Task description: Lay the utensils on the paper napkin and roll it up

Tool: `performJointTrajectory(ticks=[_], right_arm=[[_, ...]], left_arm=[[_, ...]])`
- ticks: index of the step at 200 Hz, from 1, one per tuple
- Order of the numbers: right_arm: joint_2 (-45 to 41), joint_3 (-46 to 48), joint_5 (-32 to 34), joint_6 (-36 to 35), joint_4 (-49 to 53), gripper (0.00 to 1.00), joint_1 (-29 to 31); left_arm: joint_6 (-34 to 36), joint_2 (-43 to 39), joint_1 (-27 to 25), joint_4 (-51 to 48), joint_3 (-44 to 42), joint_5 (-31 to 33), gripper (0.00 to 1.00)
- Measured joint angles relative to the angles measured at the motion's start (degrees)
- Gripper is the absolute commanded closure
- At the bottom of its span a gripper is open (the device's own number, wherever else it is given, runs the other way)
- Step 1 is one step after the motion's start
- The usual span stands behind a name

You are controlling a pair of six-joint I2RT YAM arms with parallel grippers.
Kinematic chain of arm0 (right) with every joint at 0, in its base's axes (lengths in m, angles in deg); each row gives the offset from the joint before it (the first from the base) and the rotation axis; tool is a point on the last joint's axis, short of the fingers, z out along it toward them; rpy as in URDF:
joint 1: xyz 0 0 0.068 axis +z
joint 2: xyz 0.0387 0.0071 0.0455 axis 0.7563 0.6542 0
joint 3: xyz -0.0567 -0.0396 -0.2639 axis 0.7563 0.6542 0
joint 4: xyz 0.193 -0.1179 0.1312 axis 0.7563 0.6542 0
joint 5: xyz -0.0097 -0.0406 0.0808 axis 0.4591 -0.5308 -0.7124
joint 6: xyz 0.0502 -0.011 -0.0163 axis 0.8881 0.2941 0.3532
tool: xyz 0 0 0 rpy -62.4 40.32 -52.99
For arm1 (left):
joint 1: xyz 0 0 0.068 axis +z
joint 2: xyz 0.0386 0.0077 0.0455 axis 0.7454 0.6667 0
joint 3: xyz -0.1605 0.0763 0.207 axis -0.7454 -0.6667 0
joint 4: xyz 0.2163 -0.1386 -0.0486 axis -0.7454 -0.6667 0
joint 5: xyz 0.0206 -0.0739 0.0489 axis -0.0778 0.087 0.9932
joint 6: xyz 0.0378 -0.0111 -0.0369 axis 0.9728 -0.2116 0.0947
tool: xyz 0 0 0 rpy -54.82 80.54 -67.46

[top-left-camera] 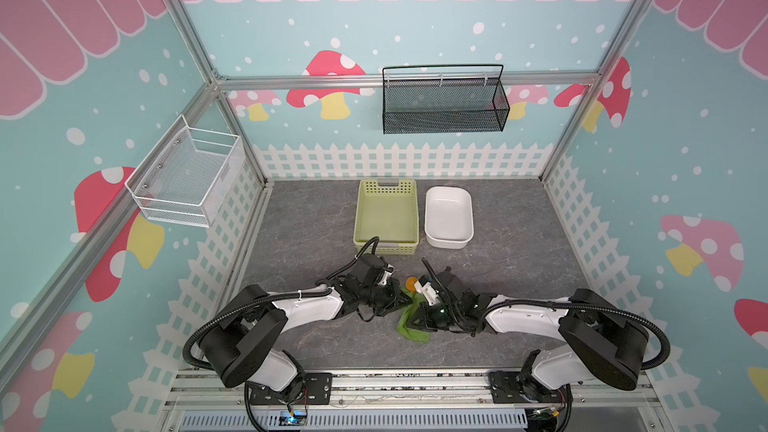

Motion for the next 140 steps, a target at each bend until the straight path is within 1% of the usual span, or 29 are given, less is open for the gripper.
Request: performJointTrajectory(ticks=[37,81,140], right_arm=[[0.5,1.9,-1.57,0.66,-1.36,1.0,0.11],[3.58,2.43,-3.8,1.18,-4.39,1.0,1.2],[5.66,2.4,-4.04,1.4,-5.95,1.0,1.55]], left_arm=[[0.11,-0.33,0.22,-0.61,-0.33,0.2,1.0],[0.09,-0.42,0.22,-0.85,-0.52,0.31,1.0],[-1.11,-2.32,0.2,-1.03,-1.18,1.25,1.0]])
